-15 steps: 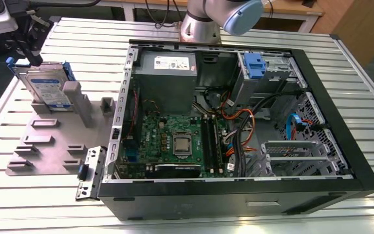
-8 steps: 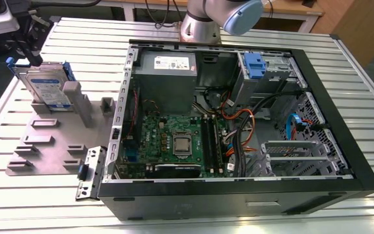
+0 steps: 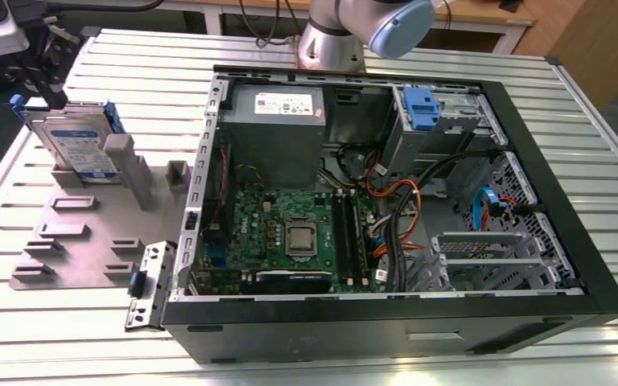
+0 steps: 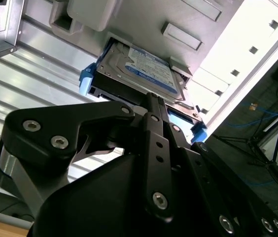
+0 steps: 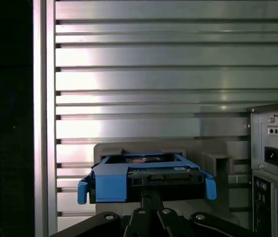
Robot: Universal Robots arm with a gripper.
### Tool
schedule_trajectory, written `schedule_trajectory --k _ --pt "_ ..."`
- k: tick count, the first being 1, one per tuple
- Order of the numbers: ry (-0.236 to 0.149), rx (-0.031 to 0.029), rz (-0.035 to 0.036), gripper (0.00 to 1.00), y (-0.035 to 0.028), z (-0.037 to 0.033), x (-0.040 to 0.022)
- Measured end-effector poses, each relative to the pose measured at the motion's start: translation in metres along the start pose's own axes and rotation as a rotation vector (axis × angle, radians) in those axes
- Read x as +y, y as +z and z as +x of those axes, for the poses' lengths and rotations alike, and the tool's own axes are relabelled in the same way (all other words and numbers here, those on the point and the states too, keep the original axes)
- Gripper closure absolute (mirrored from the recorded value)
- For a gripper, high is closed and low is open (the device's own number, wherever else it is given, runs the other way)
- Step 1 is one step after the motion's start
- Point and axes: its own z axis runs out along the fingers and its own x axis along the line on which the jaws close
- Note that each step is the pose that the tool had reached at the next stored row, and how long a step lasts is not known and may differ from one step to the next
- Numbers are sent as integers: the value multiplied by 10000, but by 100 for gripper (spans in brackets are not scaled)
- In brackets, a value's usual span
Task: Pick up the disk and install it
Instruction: 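Reach for the disk, then pick up the disk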
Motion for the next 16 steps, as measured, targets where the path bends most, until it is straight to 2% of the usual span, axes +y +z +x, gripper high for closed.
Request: schedule_trajectory --k 5,16 --pt "-35 -10 0 89 8 37 18" --pt "-57 -11 -1 89 16 11 19"
